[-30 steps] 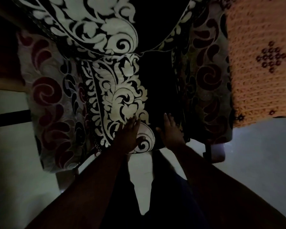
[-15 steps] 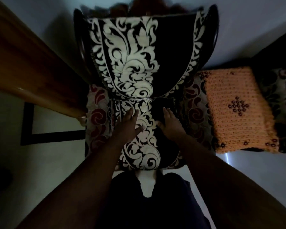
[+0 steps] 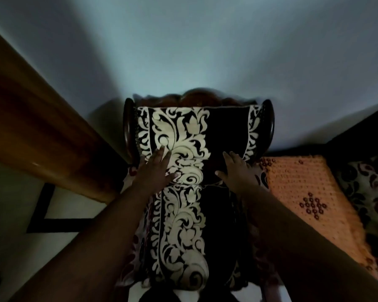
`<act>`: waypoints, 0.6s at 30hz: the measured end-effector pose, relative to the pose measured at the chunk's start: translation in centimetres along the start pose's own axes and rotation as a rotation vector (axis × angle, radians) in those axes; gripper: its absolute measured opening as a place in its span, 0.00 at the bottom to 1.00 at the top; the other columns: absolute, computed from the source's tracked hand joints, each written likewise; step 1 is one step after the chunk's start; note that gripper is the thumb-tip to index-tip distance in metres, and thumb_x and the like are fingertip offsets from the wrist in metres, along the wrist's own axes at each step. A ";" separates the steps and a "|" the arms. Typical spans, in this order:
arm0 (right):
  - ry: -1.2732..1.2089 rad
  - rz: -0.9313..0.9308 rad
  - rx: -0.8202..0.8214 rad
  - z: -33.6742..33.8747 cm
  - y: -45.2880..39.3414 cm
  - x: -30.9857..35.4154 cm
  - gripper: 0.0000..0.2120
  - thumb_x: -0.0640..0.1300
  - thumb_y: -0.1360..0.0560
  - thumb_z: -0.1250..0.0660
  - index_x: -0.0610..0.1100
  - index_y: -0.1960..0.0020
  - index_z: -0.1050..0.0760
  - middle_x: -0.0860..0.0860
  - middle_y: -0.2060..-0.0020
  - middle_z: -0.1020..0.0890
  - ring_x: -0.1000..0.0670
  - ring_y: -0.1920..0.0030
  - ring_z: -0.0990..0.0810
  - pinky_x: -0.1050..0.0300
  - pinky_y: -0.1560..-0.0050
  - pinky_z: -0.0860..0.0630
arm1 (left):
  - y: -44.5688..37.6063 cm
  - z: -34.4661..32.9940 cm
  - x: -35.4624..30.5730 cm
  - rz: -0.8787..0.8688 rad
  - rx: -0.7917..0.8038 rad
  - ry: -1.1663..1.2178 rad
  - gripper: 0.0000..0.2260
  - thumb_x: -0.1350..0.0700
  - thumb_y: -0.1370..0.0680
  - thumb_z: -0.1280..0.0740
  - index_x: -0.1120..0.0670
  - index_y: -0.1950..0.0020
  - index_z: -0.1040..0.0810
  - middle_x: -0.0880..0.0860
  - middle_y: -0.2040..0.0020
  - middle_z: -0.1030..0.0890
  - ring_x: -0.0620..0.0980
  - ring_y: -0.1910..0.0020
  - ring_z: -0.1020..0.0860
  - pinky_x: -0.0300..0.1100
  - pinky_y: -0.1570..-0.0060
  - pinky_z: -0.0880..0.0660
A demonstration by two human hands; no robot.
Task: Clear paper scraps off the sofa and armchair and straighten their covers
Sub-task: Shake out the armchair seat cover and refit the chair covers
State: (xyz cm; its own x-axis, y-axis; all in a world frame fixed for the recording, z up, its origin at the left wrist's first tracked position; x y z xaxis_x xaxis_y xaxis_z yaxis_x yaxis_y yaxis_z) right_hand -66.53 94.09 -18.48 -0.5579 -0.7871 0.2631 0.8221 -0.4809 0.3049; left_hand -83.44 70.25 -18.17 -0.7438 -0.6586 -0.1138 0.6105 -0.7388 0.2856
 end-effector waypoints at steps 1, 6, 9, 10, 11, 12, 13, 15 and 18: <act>0.024 0.010 -0.015 1.0 -1.4 -0.6 0.39 0.65 0.21 0.40 0.50 0.18 0.50 0.47 0.19 0.45 0.43 0.20 0.46 0.37 0.26 0.40 | -1.3 0.5 0.2 0.019 -0.002 -0.027 0.39 0.31 0.20 0.46 0.49 0.17 0.56 0.53 0.17 0.58 0.53 0.18 0.55 0.64 0.24 0.54; 0.127 0.056 -0.135 5.4 -8.6 -2.5 0.36 0.61 0.21 0.38 0.49 0.19 0.47 0.46 0.21 0.40 0.42 0.20 0.44 0.36 0.25 0.39 | -7.3 2.2 1.9 0.123 -0.052 -0.082 0.39 0.32 0.21 0.44 0.49 0.17 0.55 0.53 0.17 0.56 0.53 0.18 0.54 0.66 0.24 0.54; 0.189 0.086 -0.187 6.9 -12.0 -2.7 0.35 0.58 0.20 0.37 0.48 0.19 0.46 0.45 0.21 0.39 0.42 0.21 0.44 0.36 0.25 0.40 | -10.3 3.4 2.5 0.142 -0.062 -0.114 0.38 0.35 0.20 0.43 0.49 0.17 0.56 0.53 0.17 0.58 0.54 0.18 0.56 0.66 0.24 0.56; 0.211 0.099 -0.203 7.2 -13.2 -2.5 0.35 0.57 0.21 0.37 0.47 0.20 0.45 0.44 0.22 0.39 0.41 0.21 0.44 0.37 0.25 0.40 | -11.5 3.9 2.5 0.131 -0.071 -0.152 0.37 0.36 0.19 0.43 0.49 0.17 0.56 0.54 0.17 0.57 0.54 0.18 0.55 0.66 0.24 0.56; 0.238 0.110 -0.216 7.5 -14.3 -2.3 0.35 0.57 0.21 0.36 0.47 0.20 0.45 0.44 0.22 0.38 0.41 0.21 0.43 0.37 0.25 0.41 | -12.7 4.3 2.6 0.117 -0.085 -0.186 0.36 0.37 0.19 0.43 0.50 0.17 0.55 0.54 0.17 0.56 0.55 0.18 0.54 0.67 0.24 0.56; 0.265 0.115 -0.219 7.7 -15.4 -2.2 0.35 0.57 0.22 0.35 0.47 0.20 0.44 0.43 0.23 0.38 0.40 0.21 0.42 0.37 0.26 0.40 | -14.0 4.5 2.8 0.099 -0.099 -0.212 0.36 0.39 0.18 0.42 0.50 0.17 0.54 0.54 0.17 0.55 0.55 0.18 0.54 0.67 0.24 0.55; 0.291 0.116 -0.212 7.8 -16.4 -2.1 0.36 0.57 0.23 0.34 0.46 0.21 0.43 0.43 0.23 0.37 0.40 0.22 0.42 0.37 0.26 0.40 | -15.3 4.6 2.9 0.083 -0.112 -0.233 0.35 0.40 0.18 0.41 0.50 0.17 0.54 0.55 0.17 0.53 0.55 0.18 0.52 0.67 0.24 0.54; 0.340 0.114 -0.192 7.7 -17.9 -2.2 0.37 0.57 0.25 0.31 0.46 0.22 0.41 0.42 0.26 0.34 0.39 0.23 0.39 0.36 0.27 0.39 | -17.4 4.5 3.4 0.060 -0.142 -0.274 0.35 0.43 0.19 0.37 0.50 0.18 0.50 0.56 0.18 0.48 0.56 0.19 0.48 0.68 0.25 0.51; 0.439 0.119 -0.209 7.5 -19.5 -2.4 0.35 0.55 0.27 0.27 0.45 0.26 0.36 0.41 0.32 0.28 0.38 0.28 0.33 0.34 0.31 0.35 | -19.5 4.2 3.9 0.022 -0.223 -0.373 0.33 0.49 0.23 0.31 0.53 0.21 0.39 0.59 0.25 0.34 0.60 0.27 0.33 0.66 0.30 0.40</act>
State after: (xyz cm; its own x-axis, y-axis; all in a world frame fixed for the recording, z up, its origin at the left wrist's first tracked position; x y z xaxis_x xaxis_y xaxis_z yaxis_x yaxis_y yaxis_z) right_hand -82.10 108.28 -18.22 -0.3950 -0.9081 -0.1388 0.9075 -0.4092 0.0947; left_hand -99.45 82.68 -20.19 -0.7523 -0.6081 0.2535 0.6407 -0.7649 0.0665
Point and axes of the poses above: each hand's wrist, its own y-axis away from the middle knuckle, its own z-axis out of the back of the hand, x = y × z, the point moved 4 cm from there along -y, towards the middle knuckle
